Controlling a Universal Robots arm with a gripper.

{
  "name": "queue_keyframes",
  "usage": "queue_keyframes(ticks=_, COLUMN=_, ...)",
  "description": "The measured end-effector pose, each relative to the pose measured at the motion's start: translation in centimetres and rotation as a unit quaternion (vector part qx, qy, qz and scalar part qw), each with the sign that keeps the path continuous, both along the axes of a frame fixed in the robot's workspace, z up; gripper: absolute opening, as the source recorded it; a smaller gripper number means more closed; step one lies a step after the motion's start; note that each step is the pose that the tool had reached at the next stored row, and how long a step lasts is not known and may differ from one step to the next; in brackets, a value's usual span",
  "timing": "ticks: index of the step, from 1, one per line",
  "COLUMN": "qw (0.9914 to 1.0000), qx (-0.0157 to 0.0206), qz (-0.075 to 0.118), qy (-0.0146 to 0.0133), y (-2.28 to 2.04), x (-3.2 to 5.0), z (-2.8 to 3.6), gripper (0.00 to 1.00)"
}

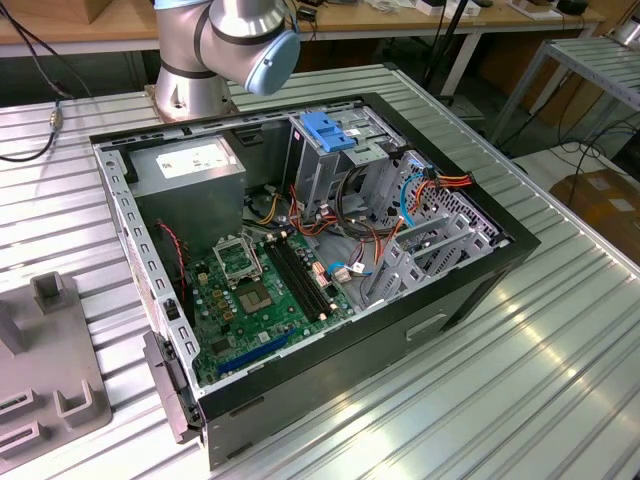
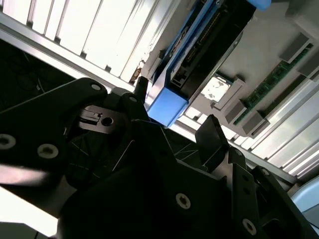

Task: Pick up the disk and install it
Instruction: 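Pick up the disk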

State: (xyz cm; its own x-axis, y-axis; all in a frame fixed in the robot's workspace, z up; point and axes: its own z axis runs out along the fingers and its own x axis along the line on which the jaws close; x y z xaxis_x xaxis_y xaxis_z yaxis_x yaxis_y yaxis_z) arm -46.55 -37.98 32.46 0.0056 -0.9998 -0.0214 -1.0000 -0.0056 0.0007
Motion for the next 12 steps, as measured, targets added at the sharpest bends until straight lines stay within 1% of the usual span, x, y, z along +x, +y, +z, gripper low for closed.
queue_keyframes(ticks=12, qw=1.00000, qx=0.0000, qz=0.000, qy=0.0000, y=0.00, x=0.00, z=-0.31, gripper=0.66)
